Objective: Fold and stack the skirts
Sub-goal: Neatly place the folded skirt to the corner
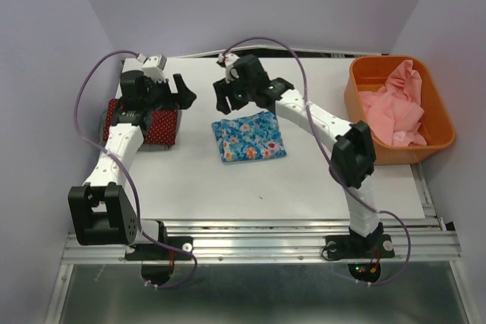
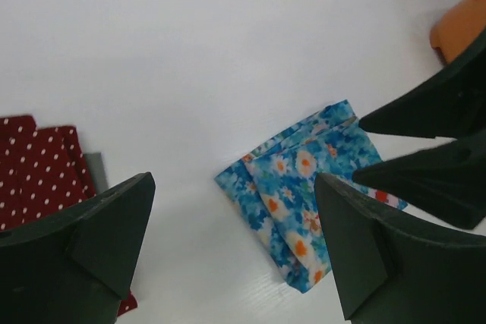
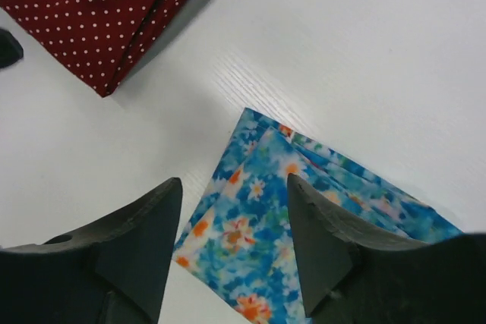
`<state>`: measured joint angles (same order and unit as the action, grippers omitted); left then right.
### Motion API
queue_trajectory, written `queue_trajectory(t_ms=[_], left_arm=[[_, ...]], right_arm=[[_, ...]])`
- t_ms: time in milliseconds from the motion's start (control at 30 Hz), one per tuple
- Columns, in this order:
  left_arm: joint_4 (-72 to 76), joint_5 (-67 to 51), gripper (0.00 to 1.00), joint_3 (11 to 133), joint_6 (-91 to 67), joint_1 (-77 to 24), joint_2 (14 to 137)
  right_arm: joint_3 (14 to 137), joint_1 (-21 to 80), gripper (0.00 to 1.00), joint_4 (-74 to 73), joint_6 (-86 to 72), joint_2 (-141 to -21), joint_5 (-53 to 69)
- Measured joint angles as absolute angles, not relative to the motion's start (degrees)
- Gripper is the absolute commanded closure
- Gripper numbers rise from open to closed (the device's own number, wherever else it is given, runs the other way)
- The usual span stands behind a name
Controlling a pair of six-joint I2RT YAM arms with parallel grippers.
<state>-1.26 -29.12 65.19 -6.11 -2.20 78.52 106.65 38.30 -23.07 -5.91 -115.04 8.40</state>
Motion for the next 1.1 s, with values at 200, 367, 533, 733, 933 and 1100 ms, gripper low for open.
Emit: queue_trajectory(t_ms=[200, 367, 533, 733, 933, 1100], left_arm=[[-2.0, -26.39, 0.02, 57.82, -8.75, -0.05, 75.07], [-1.96, -21.74, 0.02, 57.49, -8.56, -0.43, 71.85], [-3.07, -17.43, 0.02, 55.09, -8.95, -0.4, 71.07], [-3.05, -17.21, 0.02, 48.71, -10.24, -0.4, 69.63], [-2.87, -18.26, 0.02, 47.24, -12.14, -0.4, 69.69], [-2.39, -19.27, 0.02, 47.24, -12.99, -0.4, 71.18]], right_arm=[[124.31, 44.84, 0.28, -32.23, -4.36, -131.63, 1.63], [125.14, 46.61, 0.28, -37.43, -3.14, -138.06, -2.46], [126.67, 46.98, 0.33, -38.39, -2.13, -140.73, -5.02], [127.42, 46.98, 0.37, -38.3, -1.78, -142.41, -5.54], [128.35, 47.29, 0.3, -37.95, -1.54, -143.65, -7.86], [128.14, 48.1, 0.3, -37.01, -1.5, -143.72, -11.0]])
